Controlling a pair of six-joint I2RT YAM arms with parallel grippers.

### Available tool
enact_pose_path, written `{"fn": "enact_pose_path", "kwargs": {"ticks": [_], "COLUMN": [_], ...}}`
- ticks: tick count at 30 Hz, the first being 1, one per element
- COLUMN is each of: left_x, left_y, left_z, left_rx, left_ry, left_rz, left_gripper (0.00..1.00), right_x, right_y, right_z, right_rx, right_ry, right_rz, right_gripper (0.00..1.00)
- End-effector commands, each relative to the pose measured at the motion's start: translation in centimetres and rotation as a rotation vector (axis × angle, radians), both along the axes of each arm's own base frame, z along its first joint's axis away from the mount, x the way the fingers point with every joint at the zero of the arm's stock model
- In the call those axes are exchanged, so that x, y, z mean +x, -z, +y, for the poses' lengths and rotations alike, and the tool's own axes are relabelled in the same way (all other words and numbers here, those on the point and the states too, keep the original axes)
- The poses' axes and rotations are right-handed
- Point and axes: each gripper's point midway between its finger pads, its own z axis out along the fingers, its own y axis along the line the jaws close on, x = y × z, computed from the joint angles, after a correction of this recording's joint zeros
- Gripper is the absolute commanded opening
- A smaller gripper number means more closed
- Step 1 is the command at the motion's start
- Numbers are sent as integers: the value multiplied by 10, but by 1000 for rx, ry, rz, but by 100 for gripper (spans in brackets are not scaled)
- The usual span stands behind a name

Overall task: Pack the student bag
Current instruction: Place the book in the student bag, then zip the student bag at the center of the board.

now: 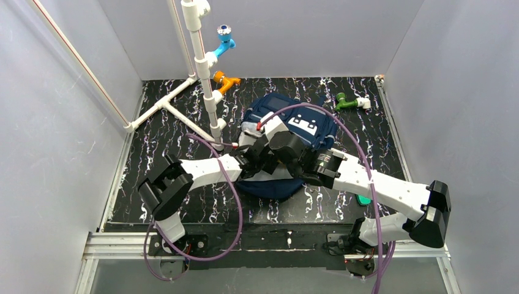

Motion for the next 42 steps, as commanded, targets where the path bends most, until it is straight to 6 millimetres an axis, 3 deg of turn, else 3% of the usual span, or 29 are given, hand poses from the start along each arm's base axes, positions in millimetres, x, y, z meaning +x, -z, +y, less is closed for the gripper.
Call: {"fn": "enact_pose_path", "kwargs": {"ticks": [1, 3, 7, 15, 21, 25, 29, 31, 37, 40, 42], "left_x": [-14, -22, -30, -53, -77, -97, -103, -103, -80, -71, -66], "left_y": [-11, -1, -3, -29, -77, -115, -162, -173, -142, -140, -134], "left_z": [28, 29, 37, 75, 96, 109, 94, 81, 58, 51, 54], "left_rx": [66, 19, 59, 60, 156, 139, -13, -39, -56, -39, -9], "left_ry": [-69, -57, -19, 30, 243, 334, 405, 448, 413, 431, 419], "left_rz": [112, 136, 126, -18, -274, -459, -560, -548, -374, -366, -370], "left_gripper": [98, 98, 98, 98, 96, 98, 98, 98, 94, 85, 72], "right_x": [9, 9, 11, 11, 6, -8, -34, -40, -44, -46, -48], "right_y": [-43, -44, -37, -29, -14, -4, 3, 2, 6, 11, 12], "right_z": [-9, -11, -9, -8, 0, 4, 19, 20, 26, 27, 27], "right_rx": [85, 91, 87, 88, 99, 131, 229, 255, 273, 270, 283], "right_ry": [53, 51, 46, 34, 7, -59, -223, -254, -287, -288, -289], "right_rz": [-76, -84, -78, -50, 20, 87, 142, 143, 156, 179, 187], "right_gripper": [1, 1, 1, 1, 1, 1, 1, 1, 1, 1, 1]}}
